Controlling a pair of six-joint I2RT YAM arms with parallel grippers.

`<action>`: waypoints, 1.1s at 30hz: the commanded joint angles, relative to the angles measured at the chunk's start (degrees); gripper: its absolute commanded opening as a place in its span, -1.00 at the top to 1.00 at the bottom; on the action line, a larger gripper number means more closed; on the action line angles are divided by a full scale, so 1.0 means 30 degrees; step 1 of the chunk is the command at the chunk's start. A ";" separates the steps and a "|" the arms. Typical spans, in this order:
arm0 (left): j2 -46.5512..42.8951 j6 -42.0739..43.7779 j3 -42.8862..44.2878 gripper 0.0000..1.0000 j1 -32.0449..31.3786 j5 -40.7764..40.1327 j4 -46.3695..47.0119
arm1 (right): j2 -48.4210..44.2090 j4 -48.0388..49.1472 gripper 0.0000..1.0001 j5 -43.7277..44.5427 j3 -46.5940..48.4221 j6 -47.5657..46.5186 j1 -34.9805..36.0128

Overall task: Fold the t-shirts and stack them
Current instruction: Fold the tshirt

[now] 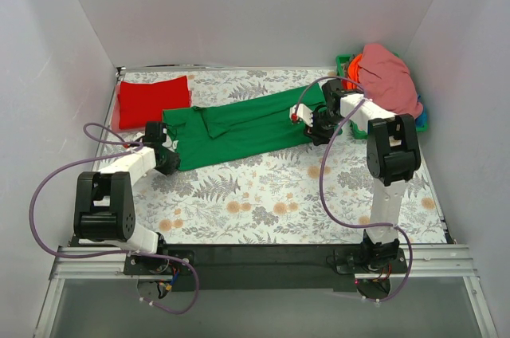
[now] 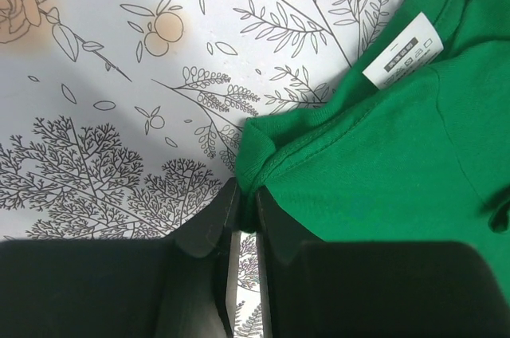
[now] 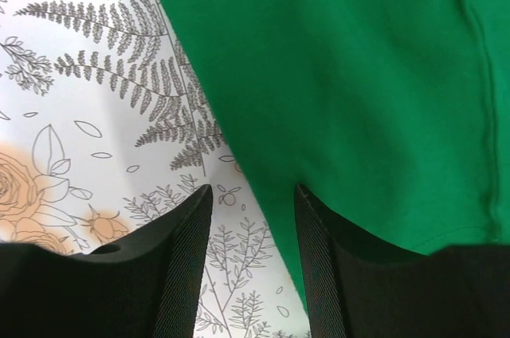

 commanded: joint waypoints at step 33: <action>-0.3309 0.2374 -0.1985 0.86 0.2316 0.1459 -0.0940 | -1.5143 -0.3501 0.97 -0.0068 -1.6330 -0.2318 0.0942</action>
